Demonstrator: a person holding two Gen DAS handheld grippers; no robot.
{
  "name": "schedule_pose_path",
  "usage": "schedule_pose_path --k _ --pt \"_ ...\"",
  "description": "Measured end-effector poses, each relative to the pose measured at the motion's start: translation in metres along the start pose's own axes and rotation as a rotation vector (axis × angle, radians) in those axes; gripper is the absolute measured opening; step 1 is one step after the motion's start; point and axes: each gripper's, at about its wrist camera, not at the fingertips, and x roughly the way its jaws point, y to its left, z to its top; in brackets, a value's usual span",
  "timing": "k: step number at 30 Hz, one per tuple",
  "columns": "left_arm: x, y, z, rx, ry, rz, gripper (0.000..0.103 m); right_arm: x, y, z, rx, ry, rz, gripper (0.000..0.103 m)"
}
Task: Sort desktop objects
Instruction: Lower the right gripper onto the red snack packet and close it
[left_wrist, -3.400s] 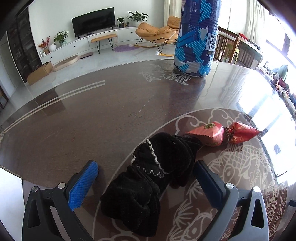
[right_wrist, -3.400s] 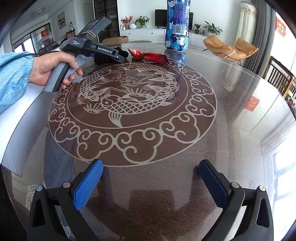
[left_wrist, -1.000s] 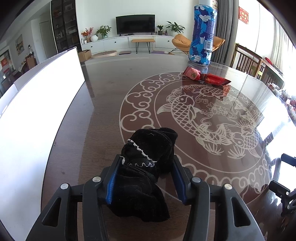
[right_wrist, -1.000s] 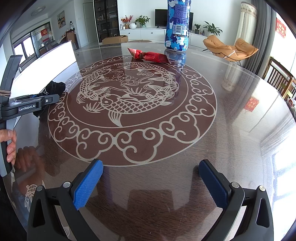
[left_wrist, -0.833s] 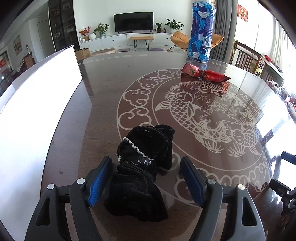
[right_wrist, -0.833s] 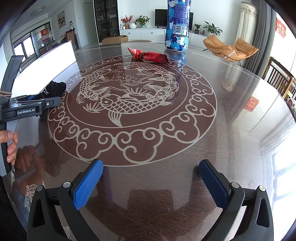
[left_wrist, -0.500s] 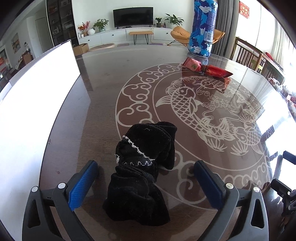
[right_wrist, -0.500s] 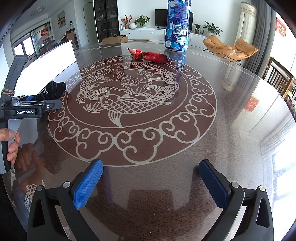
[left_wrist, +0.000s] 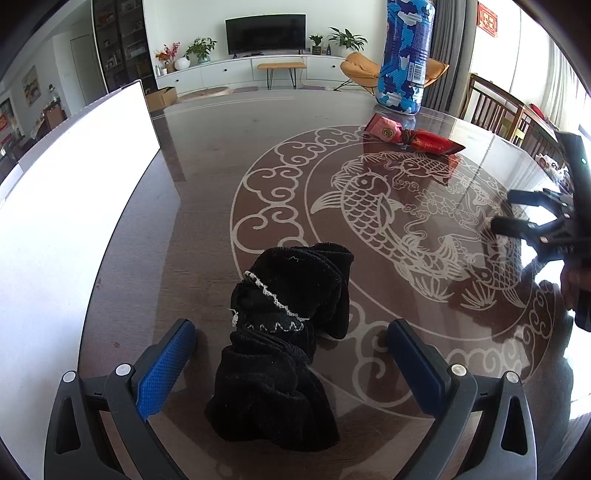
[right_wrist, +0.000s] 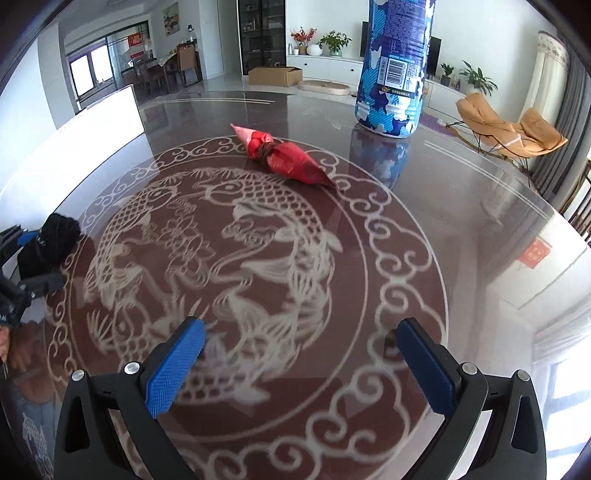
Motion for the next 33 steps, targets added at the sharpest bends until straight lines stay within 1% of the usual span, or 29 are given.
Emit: schedule_pose_path --k 4,8,10,12,15,17,19,20,21,22,24,26,29,33 --pt "0.000 0.000 0.001 0.000 0.000 -0.002 0.103 0.029 -0.007 0.040 -0.011 0.000 0.005 0.103" --pt "0.000 0.000 0.001 -0.001 0.000 -0.001 0.103 0.053 0.002 0.071 -0.068 0.000 0.042 0.103" --pt "0.000 0.000 0.001 -0.001 -0.001 -0.001 0.103 0.062 0.004 0.083 -0.082 0.000 0.053 0.103" --pt "0.000 0.000 0.001 0.000 -0.001 -0.001 0.103 0.070 0.005 0.094 -0.073 0.001 0.048 0.103" --pt "0.000 0.000 0.001 0.000 -0.001 -0.001 0.103 0.076 0.008 0.103 -0.061 0.004 0.039 0.103" --pt "0.000 0.000 0.001 0.000 -0.001 -0.001 0.103 0.072 0.012 0.103 -0.062 -0.011 0.041 0.094" --pt "0.000 0.000 0.001 0.000 -0.001 0.000 0.103 0.064 0.017 0.103 -0.068 -0.039 0.045 0.056" --pt "0.000 0.001 0.001 0.000 -0.001 0.000 0.103 0.062 0.019 0.101 -0.068 -0.042 0.043 0.049" --pt "0.000 0.001 0.001 0.000 -0.001 0.000 0.103 0.059 0.022 0.099 -0.067 -0.043 0.043 0.036" --pt "0.000 0.001 0.001 0.000 -0.001 0.000 0.103 0.056 0.024 0.097 -0.066 -0.043 0.039 0.029" --pt "0.000 0.001 0.001 0.000 -0.001 0.000 0.103 0.050 0.029 0.089 -0.046 -0.046 0.027 0.029" --pt "0.000 0.001 0.001 0.000 -0.001 0.000 0.103 0.040 0.031 0.074 -0.022 -0.053 0.018 0.029" --pt "0.000 0.001 0.001 0.000 -0.001 0.000 0.103 0.018 0.037 0.046 -0.011 -0.059 -0.006 0.028" --pt "0.000 0.001 0.001 0.000 -0.001 0.000 0.103 -0.020 0.051 -0.003 -0.025 -0.058 -0.046 0.028"
